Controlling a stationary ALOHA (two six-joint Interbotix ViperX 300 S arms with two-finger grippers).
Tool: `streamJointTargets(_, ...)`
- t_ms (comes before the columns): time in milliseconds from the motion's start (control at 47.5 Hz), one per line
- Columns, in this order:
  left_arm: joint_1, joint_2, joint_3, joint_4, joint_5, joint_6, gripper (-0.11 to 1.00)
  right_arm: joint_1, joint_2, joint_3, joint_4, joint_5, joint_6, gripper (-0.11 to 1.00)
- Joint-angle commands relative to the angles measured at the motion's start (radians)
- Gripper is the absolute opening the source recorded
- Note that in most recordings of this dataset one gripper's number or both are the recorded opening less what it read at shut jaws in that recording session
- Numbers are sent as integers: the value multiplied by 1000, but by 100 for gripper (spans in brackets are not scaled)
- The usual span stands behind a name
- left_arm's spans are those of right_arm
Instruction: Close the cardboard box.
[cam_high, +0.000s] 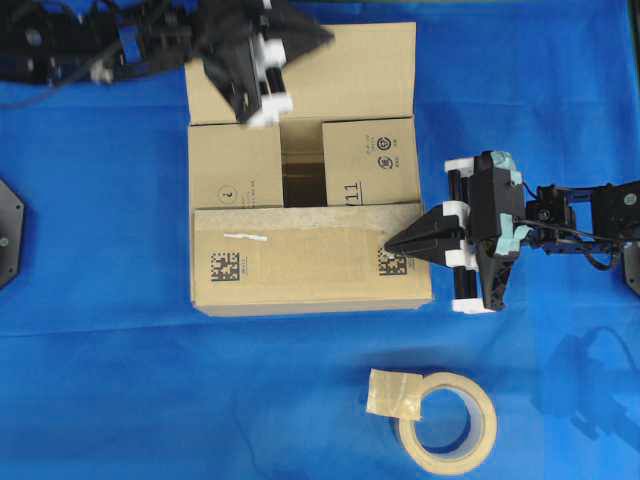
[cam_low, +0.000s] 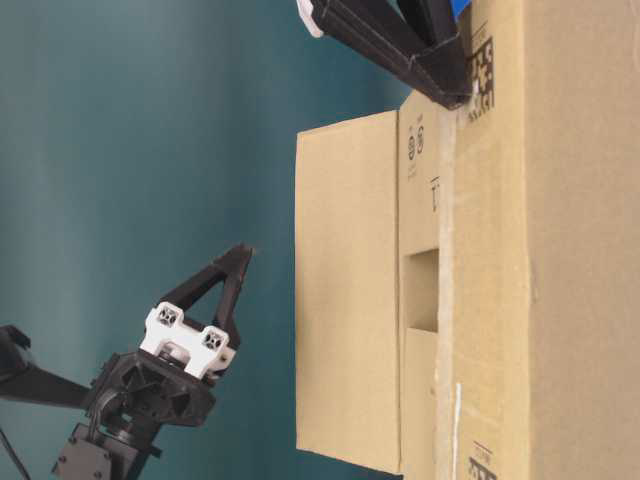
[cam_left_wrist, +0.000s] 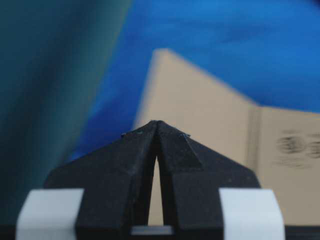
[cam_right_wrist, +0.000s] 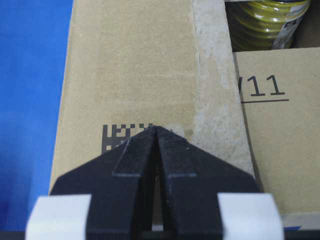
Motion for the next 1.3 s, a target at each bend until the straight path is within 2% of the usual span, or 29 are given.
streamJointTargets(0,48,-14,-55,0,60,15,0,-3,-5,-14,2,-9,-2,0)
streamJointTargets(168,152,23,-114,2,192,20,0,-3,-5,-12,2,-12,-3,0)
streamJointTargets(273,184,44,-147,2,268,21,0,-3,-5,-12,0,-11,-5,0)
streamJointTargets(589,183,147,-202,5,420,23,0,-3,-3,-11,-3,-20,-6,0)
streamJointTargets(925,166,149,-212,5,492,23,0,-9,-5,-12,-3,-20,-6,0)
streamJointTargets(1283,95,129,-249,5,575,20,0,-14,-5,-12,-3,-26,-6,0)
